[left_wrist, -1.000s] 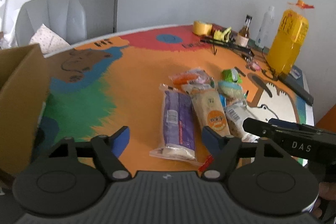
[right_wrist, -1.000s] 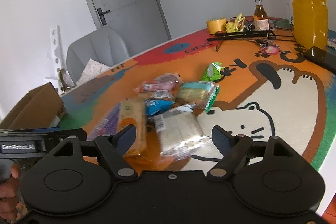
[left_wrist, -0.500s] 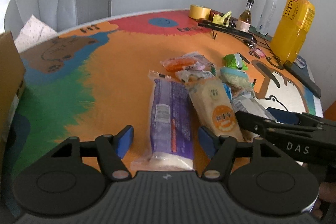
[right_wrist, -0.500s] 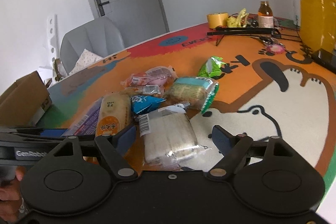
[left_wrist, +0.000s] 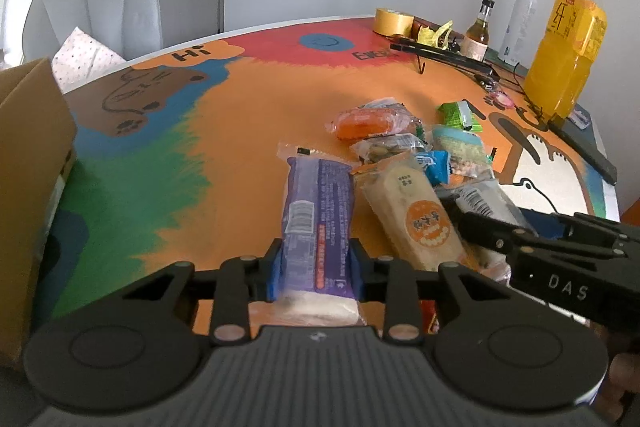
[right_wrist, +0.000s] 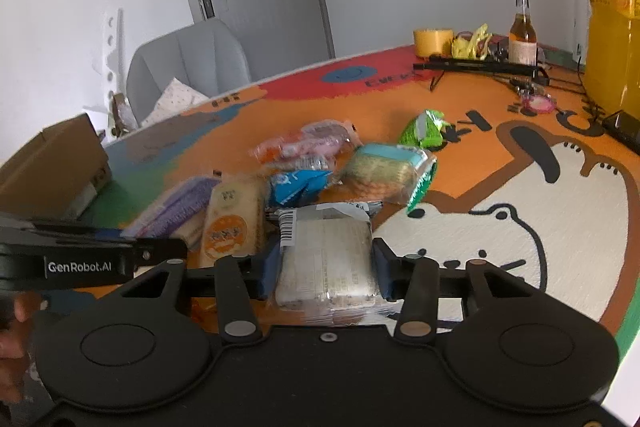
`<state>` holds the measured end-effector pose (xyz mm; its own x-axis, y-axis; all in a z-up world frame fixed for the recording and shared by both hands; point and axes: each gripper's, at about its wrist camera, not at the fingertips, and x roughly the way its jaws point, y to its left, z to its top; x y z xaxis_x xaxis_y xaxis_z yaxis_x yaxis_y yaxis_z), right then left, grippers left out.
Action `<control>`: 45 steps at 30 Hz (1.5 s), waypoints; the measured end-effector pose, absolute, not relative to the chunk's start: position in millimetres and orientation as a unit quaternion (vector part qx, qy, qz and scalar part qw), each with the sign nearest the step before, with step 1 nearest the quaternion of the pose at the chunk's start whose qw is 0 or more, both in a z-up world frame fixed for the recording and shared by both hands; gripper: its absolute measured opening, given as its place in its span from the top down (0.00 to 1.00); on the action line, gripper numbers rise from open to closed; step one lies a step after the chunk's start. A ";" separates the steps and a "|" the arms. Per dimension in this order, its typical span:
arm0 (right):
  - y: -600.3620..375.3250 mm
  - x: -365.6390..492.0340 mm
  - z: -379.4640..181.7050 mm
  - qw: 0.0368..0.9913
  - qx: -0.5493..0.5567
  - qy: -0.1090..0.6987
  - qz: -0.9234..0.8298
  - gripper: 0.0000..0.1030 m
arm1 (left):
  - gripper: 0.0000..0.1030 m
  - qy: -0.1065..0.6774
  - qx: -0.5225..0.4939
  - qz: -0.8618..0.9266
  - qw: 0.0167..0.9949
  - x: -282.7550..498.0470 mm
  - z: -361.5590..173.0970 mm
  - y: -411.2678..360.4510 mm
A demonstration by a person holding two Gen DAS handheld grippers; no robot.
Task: Organize snacks
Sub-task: 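Grasp the purple-wrapped bar with the left tool while the right tool grasps the white bread packet, then carry the purple bar and bread packet to the box and release both inside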
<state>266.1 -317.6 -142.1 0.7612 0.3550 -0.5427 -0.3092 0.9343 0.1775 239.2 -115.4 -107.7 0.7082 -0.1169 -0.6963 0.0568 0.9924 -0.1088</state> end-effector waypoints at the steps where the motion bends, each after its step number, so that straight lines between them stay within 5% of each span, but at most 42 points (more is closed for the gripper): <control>1: -317.1 263.5 -139.3 0.939 0.038 0.293 0.176 0.57 | 0.70 0.377 -0.041 -0.046 0.924 236.4 -105.7 -114.1; 45: -217.7 222.4 -59.3 0.953 0.028 0.191 0.235 0.58 | 0.71 0.251 -0.084 0.023 0.964 154.1 -15.4 9.0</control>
